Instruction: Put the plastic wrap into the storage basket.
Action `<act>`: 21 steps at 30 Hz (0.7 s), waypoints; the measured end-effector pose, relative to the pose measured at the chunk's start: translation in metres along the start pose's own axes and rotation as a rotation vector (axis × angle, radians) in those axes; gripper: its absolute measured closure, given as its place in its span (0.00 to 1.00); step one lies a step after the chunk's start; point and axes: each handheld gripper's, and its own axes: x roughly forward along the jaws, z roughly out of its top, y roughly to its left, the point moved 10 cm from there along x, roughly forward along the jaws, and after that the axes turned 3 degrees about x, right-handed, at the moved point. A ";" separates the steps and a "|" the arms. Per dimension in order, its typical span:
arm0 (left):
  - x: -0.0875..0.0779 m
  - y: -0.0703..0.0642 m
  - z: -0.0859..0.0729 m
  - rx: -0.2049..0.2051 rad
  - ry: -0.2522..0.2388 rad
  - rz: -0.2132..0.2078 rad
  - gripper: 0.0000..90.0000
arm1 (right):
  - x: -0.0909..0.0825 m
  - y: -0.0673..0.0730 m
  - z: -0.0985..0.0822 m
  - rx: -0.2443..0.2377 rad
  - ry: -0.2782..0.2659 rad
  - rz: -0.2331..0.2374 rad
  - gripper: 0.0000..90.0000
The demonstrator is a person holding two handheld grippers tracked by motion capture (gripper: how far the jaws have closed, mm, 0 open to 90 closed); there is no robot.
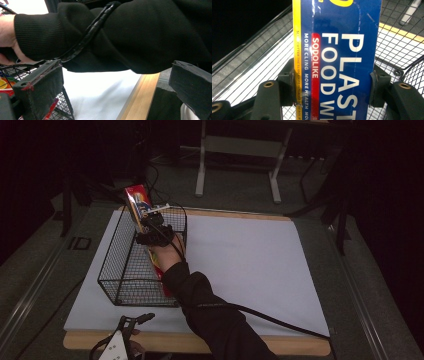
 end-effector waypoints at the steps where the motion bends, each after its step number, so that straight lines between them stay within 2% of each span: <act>1: 0.000 0.000 0.000 0.000 -0.001 -0.001 0.00 | 0.003 -0.002 0.000 0.005 0.005 -0.002 0.44; 5: 0.000 0.000 0.000 -0.001 -0.001 -0.003 0.00 | 0.019 -0.011 0.000 0.029 0.044 -0.021 0.43; 11: -0.001 -0.001 0.001 -0.004 -0.009 -0.005 0.00 | 0.037 -0.007 -0.006 0.021 0.088 -0.016 0.43; 15: -0.001 0.000 0.002 -0.007 -0.012 -0.006 0.00 | 0.040 -0.007 -0.005 0.001 0.096 -0.030 0.43; 21: 0.000 -0.002 0.002 -0.007 -0.012 -0.011 0.00 | 0.041 -0.006 -0.005 0.000 0.093 -0.025 0.43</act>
